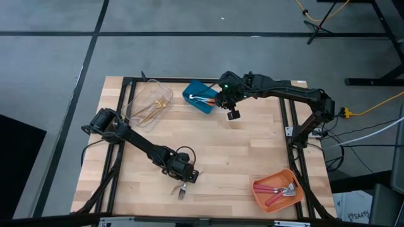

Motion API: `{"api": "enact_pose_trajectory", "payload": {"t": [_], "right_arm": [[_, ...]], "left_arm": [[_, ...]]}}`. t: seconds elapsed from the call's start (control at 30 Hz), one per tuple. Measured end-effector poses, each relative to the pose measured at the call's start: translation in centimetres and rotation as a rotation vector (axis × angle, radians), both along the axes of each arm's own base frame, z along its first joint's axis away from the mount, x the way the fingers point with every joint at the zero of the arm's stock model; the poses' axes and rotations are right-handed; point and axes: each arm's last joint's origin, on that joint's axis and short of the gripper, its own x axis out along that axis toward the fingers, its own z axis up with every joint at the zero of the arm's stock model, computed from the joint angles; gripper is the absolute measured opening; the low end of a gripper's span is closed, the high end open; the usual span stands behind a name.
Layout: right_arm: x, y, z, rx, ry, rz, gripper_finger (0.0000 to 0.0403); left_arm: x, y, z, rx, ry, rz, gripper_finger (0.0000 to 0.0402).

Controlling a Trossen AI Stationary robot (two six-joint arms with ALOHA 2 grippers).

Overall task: Sort silverware by color (type)
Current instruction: Put the pink fork into the orange bin

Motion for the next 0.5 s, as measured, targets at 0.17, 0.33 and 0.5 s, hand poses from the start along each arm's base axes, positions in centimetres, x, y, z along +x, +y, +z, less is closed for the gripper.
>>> {"api": "enact_pose_trajectory", "payload": {"t": [0.17, 0.33, 0.5], "right_arm": [[0.0, 0.0, 0.0, -0.010, 0.004, -0.006, 0.0053], [-0.7, 0.0, 0.6, -0.069, 0.018, -0.043, 0.0053], [-2.3, 0.4, 2.3, -0.097, 0.001, -0.060, 0.0053]], "left_arm": [[0.0, 0.0, 0.0, 0.015, -0.007, 0.008, 0.0043], [0.1, 0.1, 0.0, 0.035, -0.017, 0.009, 0.0042], [0.2, 0.2, 0.0, 0.048, -0.035, -0.014, 0.0041]]}}
